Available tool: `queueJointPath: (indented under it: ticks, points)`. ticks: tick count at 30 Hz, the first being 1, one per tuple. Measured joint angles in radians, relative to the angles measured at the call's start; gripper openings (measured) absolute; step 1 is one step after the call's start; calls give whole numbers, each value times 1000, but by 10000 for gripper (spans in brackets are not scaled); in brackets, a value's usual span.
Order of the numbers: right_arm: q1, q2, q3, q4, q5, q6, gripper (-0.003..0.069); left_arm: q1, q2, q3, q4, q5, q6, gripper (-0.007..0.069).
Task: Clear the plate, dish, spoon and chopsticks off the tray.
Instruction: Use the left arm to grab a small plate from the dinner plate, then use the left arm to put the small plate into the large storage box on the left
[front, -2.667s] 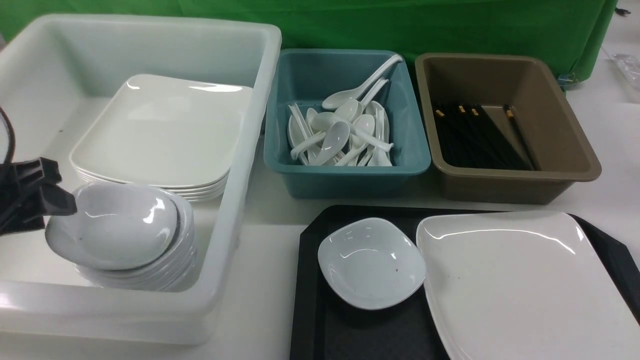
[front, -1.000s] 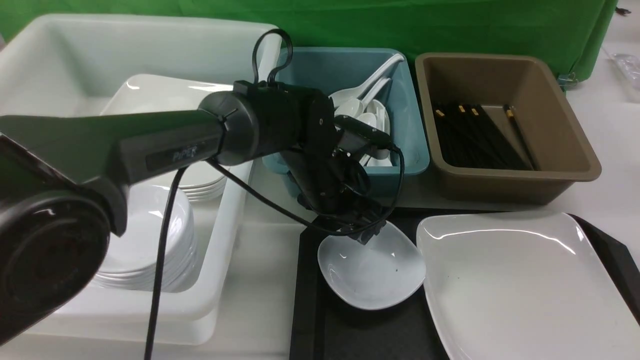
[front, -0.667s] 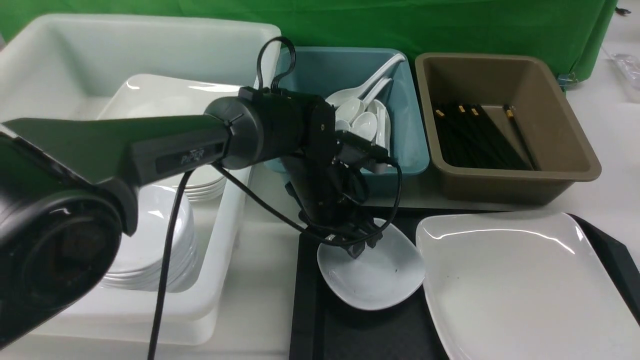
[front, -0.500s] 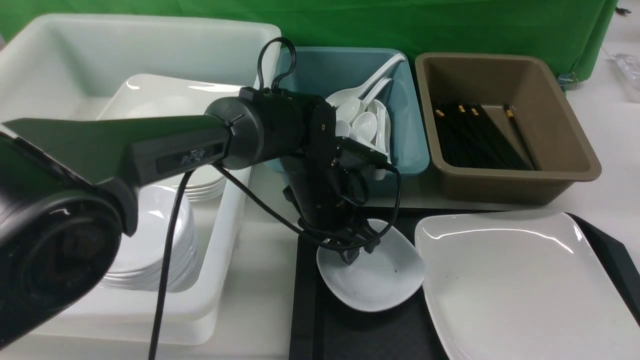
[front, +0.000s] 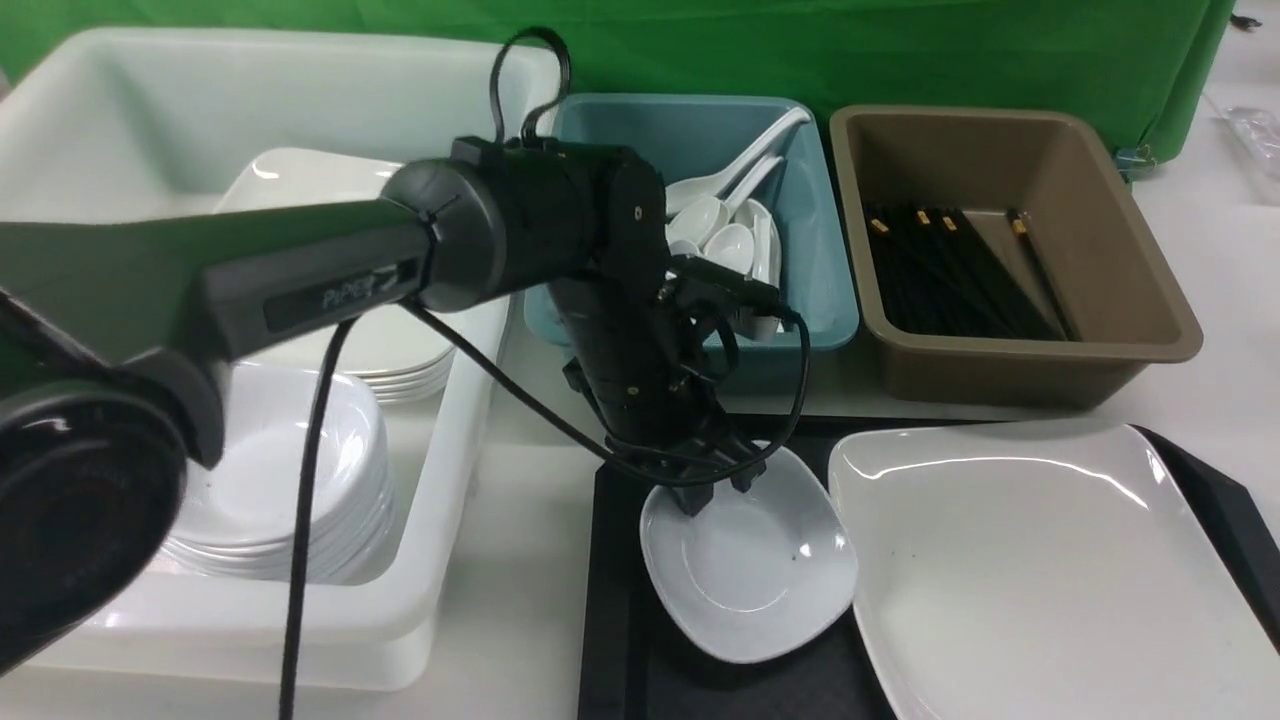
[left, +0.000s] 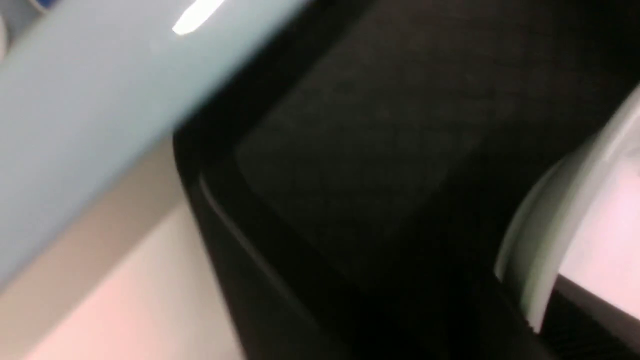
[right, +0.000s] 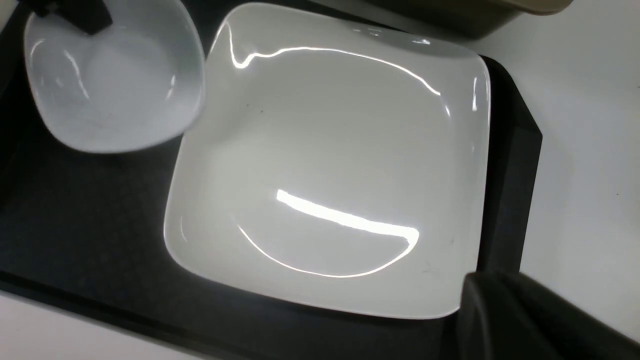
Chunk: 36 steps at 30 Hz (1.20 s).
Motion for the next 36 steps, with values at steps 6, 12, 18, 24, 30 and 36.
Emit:
queueJointPath:
  ticks: [6, 12, 18, 24, 30, 36]
  points:
    - [0, 0, 0, 1, 0, 0, 35, 0, -133, -24, -22, 8, 0, 14]
    - [0, 0, 0, 1, 0, 0, 35, 12, -289, -30, -24, 20, -42, 14]
    - [0, 0, 0, 1, -5, 0, 41, 165, -460, -30, -29, 81, -76, 14]
    - [0, 0, 0, 1, -28, 0, 46, 514, -599, 86, -134, 103, -99, 14]
    - [0, 0, 0, 2, -44, 0, 54, 744, -643, 328, -207, 57, -30, 14]
    - [0, 0, 0, 3, -45, 0, 57, 761, -638, 505, -168, -28, 11, 17]
